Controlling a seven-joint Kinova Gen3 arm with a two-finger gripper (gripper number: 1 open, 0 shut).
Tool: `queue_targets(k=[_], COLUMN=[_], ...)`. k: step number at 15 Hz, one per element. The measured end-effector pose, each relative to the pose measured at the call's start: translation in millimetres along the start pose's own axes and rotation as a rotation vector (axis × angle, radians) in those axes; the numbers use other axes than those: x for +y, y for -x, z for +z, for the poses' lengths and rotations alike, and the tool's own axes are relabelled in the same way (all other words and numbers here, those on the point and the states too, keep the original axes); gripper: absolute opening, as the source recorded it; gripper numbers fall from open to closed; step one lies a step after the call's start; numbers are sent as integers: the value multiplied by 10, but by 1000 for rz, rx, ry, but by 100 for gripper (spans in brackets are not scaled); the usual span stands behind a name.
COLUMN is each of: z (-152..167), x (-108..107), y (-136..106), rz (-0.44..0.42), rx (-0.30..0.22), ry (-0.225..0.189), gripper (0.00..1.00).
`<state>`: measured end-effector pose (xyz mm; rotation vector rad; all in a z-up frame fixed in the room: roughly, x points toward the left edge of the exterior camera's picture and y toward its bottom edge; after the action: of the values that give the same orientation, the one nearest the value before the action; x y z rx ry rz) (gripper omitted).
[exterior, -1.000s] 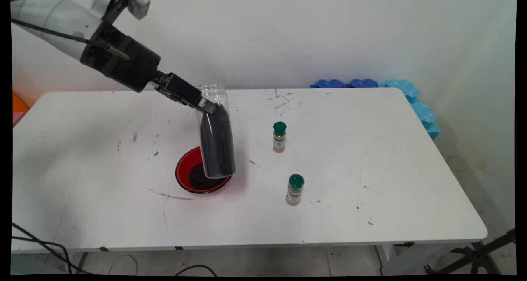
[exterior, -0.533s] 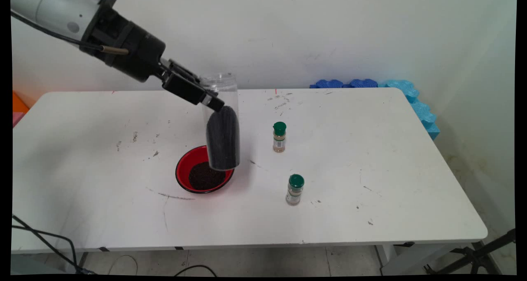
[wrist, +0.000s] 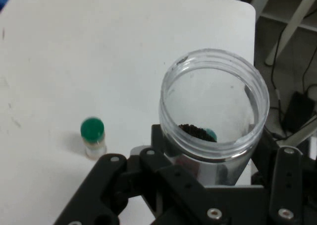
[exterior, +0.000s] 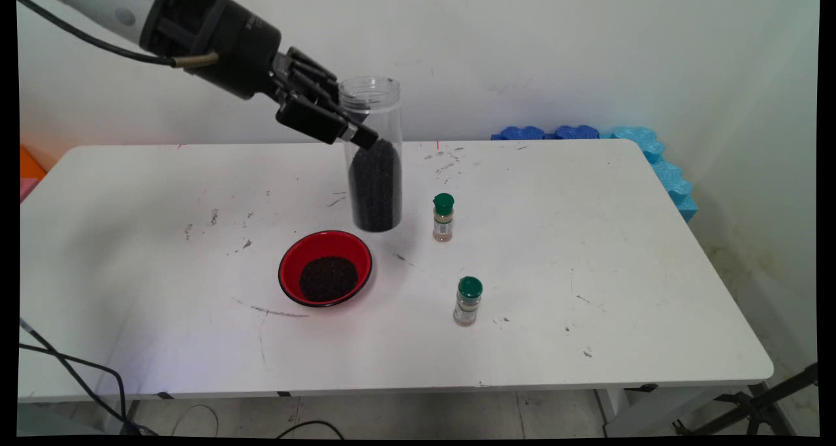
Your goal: Pour the black seasoning powder in the red bowl
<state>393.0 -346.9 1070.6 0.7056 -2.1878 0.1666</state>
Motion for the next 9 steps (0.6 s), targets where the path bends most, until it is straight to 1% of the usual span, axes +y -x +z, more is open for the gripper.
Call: queue_targets(k=[3, 5, 9], z=[0, -3, -4], x=[87, 134, 185], y=[-104, -137, -172], rz=[103, 166, 245], rx=[32, 44, 59], ry=[-1, 0, -2], gripper=[0, 0, 0])
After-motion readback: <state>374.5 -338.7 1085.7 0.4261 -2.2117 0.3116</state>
